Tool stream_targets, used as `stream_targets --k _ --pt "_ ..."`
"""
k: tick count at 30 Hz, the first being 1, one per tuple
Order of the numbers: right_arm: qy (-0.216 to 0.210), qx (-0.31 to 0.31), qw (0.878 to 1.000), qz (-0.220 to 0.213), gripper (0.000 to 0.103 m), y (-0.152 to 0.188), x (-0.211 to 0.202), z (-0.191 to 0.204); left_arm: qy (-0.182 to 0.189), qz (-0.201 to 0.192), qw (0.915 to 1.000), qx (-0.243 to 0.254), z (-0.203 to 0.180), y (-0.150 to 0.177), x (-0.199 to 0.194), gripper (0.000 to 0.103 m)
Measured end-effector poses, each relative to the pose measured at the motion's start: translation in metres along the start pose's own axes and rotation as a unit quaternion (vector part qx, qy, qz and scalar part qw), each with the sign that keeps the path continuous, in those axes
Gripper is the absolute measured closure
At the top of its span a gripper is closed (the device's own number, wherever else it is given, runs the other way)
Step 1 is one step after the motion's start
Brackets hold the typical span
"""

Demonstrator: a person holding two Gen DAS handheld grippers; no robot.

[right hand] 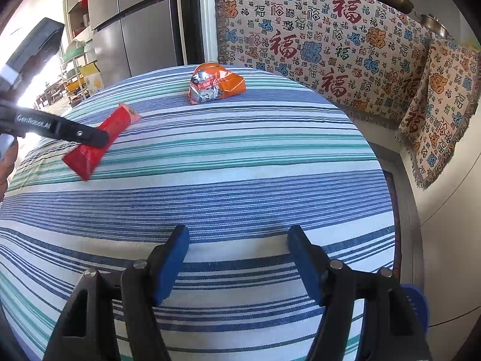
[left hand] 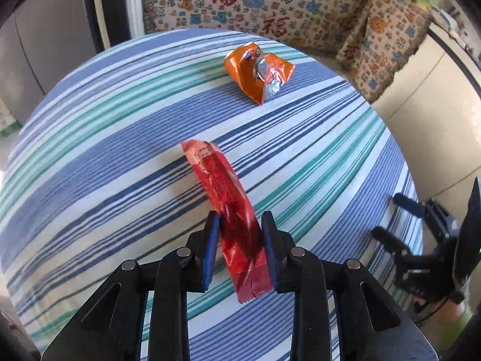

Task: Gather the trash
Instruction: 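Grasp the red snack wrapper with the left tool, then grasp the crushed orange Fanta can with the right tool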

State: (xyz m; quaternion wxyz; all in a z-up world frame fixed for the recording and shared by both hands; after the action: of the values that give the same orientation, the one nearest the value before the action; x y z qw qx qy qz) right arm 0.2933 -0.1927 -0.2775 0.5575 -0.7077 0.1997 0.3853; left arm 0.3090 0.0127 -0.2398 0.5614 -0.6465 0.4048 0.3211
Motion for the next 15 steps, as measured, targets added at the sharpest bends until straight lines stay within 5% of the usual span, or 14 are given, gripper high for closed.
stream_targets --k 2,4,8,10,12,13,15 --pt "0.001 0.001 1.000 0.001 0.033 0.000 0.001 0.000 -0.005 -0.012 0.9999 -0.011 0.004 0.002 -0.004 0.039" --pt "0.002 0.002 1.000 0.001 0.033 -0.001 0.001 -0.001 0.007 -0.023 0.9992 -0.032 0.002 0.002 -0.002 0.029" --pt "0.002 0.003 1.000 0.000 0.033 0.000 -0.001 0.000 -0.041 -0.045 0.9972 -0.043 -0.004 -0.001 0.016 0.027" --pt "0.001 0.006 1.000 0.000 0.033 0.001 -0.002 -0.001 -0.071 -0.050 0.9951 -0.047 0.000 -0.002 0.027 0.037" --pt "0.001 0.007 1.000 0.001 0.030 0.005 -0.005 -0.002 -0.079 -0.067 0.9939 -0.039 0.007 0.000 0.023 0.058" --pt "0.002 0.005 1.000 0.004 0.029 0.005 -0.005 -0.001 -0.081 -0.069 0.9937 -0.035 0.011 0.002 0.020 0.076" --pt "-0.006 0.006 1.000 0.024 0.024 0.000 -0.001 -0.002 -0.063 -0.065 0.9951 -0.040 0.022 0.006 0.014 0.084"
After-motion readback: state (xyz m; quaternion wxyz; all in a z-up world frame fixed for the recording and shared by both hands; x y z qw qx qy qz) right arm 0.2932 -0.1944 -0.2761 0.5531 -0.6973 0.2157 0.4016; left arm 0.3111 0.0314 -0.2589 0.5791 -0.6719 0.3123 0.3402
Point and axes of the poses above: each gripper's, at about its wrist camera, not at the fingertips, and x roughly the way its jaws point, z to its left, y to its underside, the point moved 5 cm from there along x, roughly the way its jaws point, and after that the axes turned 7 degrees about -x, right-handed, at the moved point
